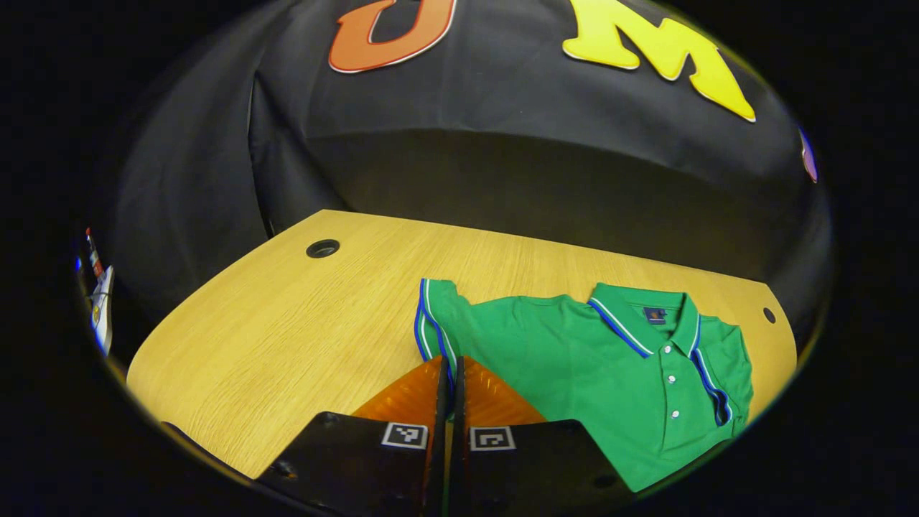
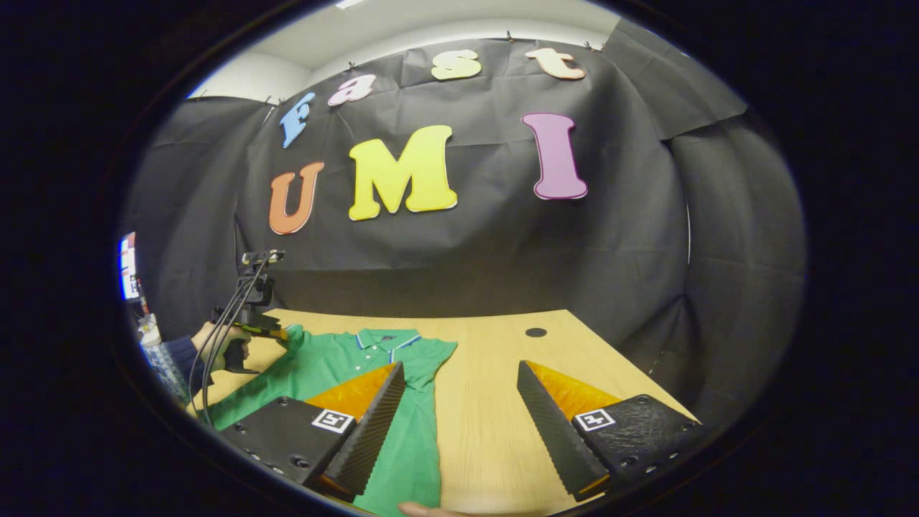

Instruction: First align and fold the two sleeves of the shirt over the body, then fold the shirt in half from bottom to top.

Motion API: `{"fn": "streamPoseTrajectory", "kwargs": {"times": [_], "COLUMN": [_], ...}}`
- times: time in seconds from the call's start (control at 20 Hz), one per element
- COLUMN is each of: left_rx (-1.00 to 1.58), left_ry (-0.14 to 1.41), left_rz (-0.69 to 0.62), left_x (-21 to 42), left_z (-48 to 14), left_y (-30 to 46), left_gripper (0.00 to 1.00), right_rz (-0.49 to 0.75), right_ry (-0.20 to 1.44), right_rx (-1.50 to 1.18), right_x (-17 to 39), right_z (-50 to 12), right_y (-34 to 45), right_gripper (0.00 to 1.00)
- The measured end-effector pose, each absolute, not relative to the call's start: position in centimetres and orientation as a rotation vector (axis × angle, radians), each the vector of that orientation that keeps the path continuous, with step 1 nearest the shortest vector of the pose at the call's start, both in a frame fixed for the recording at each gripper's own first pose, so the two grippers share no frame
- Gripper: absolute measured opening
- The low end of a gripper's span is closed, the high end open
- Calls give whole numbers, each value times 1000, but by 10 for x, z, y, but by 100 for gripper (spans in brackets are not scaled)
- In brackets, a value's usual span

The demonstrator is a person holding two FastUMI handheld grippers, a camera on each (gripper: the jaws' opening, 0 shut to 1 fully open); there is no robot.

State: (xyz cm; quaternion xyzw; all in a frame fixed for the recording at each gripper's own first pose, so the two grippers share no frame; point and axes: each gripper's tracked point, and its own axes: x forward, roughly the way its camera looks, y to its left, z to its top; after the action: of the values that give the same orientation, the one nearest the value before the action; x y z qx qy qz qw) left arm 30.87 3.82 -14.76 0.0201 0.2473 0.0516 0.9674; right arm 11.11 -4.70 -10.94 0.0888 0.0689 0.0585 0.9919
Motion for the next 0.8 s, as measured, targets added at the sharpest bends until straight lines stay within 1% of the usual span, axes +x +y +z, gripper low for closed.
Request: {"fn": "streamPoseTrajectory", "kwargs": {"times": [0.05, 0.1, 0.2, 0.3, 0.4, 0.45, 0.55, 0.8], "left_rx": [71, 102, 145, 143, 50, 8, 3, 54], "left_ry": [494, 491, 495, 486, 475, 462, 432, 328], "left_rz": [96, 85, 66, 42, -44, -62, -58, -16], "left_x": [310, 311, 310, 308, 297, 289, 272, 231], "left_z": [-144, -143, -141, -135, -127, -118, -97, -58], "left_y": [31, 23, 6, -13, -47, -58, -60, -44], "left_gripper": [9, 9, 9, 12, 68, 96, 100, 100], "right_rz": [124, 120, 104, 117, 123, 116, 106, 108], "right_ry": [142, 143, 138, 139, 132, 128, 126, 136], "right_rx": [182, 180, 162, 166, 175, 175, 178, 216], "right_x": [111, 112, 114, 111, 109, 109, 107, 92], "right_z": [-109, -110, -110, -109, -105, -104, -100, -87], "right_y": [-46, -48, -53, -51, -53, -57, -60, -55], "right_gripper": [92, 95, 95, 95, 95, 95, 95, 95]}}
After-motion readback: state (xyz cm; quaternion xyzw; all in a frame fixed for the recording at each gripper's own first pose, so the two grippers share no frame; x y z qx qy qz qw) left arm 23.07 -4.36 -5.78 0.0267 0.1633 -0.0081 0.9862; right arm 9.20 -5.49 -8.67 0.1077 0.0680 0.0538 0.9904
